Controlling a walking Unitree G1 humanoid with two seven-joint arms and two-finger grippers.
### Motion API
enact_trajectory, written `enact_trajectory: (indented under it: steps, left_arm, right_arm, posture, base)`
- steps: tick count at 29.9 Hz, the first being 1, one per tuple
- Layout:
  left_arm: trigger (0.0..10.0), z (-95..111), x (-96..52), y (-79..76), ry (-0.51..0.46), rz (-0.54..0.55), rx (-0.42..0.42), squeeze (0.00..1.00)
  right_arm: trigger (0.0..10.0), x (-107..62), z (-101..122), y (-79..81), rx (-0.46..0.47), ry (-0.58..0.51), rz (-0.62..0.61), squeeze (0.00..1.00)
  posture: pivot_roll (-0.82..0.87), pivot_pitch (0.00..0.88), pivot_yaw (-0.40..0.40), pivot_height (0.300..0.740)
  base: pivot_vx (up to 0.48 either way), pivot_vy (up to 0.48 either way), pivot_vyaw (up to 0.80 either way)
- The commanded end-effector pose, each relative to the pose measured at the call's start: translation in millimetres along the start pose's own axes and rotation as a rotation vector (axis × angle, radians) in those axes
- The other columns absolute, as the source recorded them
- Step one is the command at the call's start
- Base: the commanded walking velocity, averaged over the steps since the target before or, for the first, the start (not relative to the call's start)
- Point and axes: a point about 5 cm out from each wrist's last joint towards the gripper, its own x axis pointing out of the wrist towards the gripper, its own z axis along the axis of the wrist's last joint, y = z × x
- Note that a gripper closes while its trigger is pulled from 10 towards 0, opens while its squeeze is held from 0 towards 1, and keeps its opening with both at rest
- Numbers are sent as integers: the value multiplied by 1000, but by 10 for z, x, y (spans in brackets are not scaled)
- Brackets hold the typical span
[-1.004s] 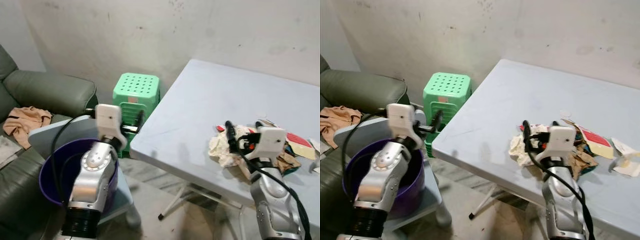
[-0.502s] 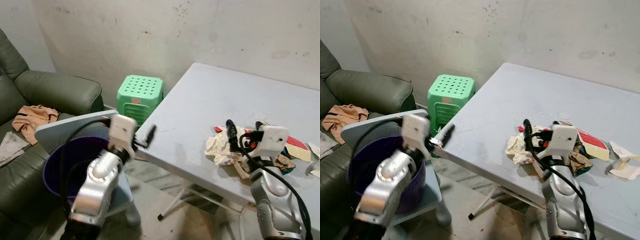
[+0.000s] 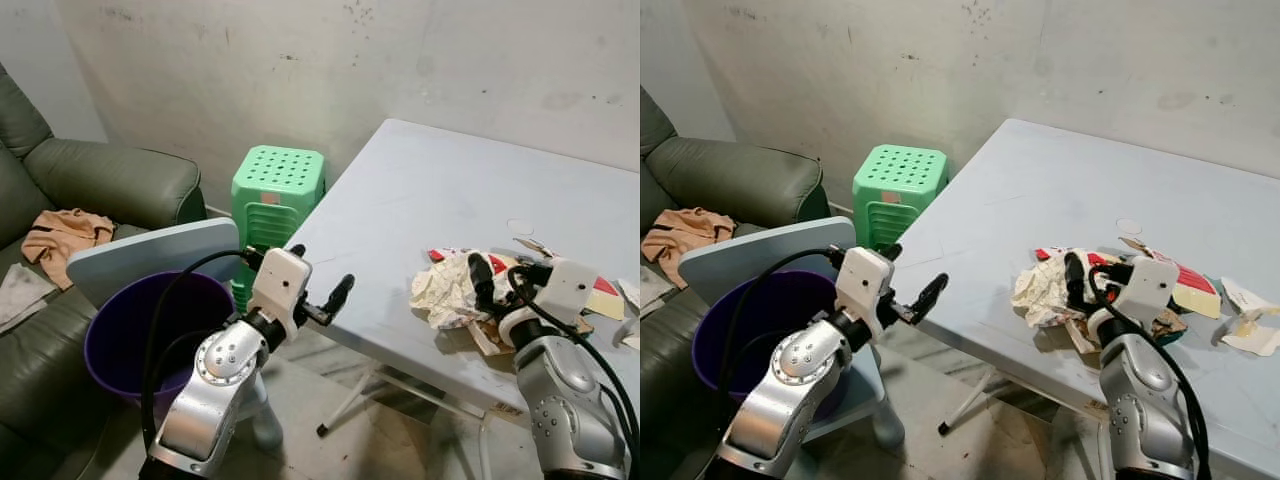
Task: Picking trash to rubbish bin
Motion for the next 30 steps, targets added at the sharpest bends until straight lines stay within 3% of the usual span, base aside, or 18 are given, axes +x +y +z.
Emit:
enact_trajectory:
  steps: [1,9,17,18,20,21,22,23,25,26,30]
  left_arm:
    - [10000,62,-1,-32,-16,-26,21,0]
    - [10000,75,3,-32,-22,-29,27,0]
    - [10000,102,38,22,-29,-16,45,0]
    - [10000,98,36,14,-29,-20,46,0]
    - [10000,96,35,8,-29,-24,47,0]
    - [10000,85,24,-31,-27,-45,58,0]
    - [10000,85,24,-31,-27,-45,58,0]
    - [10000,75,13,-60,-25,-58,63,0]
    - [10000,63,2,-106,-23,-80,63,0]
    - [10000,52,-6,-152,-20,-103,68,0]
    - [10000,19,-46,-335,-16,-180,76,0]
  right_arm:
    - [10000,-24,67,17,-4,-12,39,0]
    - [10000,-52,42,55,-73,24,111,0]
    - [9725,-74,-41,102,-66,65,161,0]
    - [2588,-80,-55,118,-73,61,174,0]
    - [2588,-84,-60,128,-75,56,183,0]
    - [1490,-88,-76,134,-82,58,184,0]
    - [1490,-88,-76,134,-82,58,184,0]
    - [863,-88,-82,134,-84,58,182,0]
    - [1765,-85,-87,128,-87,62,177,0]
    - [0,-83,-87,129,-84,59,177,0]
    - [0,-76,-86,126,-93,53,173,0]
  posture:
    - [3,60,-36,740]
    - [4,51,-38,740]
    - [5,43,-36,740]
    - [6,38,-34,740]
    - [6,38,-34,740]
    - [6,35,-34,740]
    - [6,35,-34,740]
    - [7,35,-32,740]
    - [7,33,-32,740]
    - [7,32,-32,740]
    - [5,29,-29,740]
  base:
    - [0,0,0]
    - [0,0,0]
    - [0,0,0]
    - [0,0,0]
    - [0,0,0]
    - [0,0,0]
    - [0,0,0]
    - [0,0,0]
    - [0,0,0]
    - [0,0,0]
    - [0,0,0]
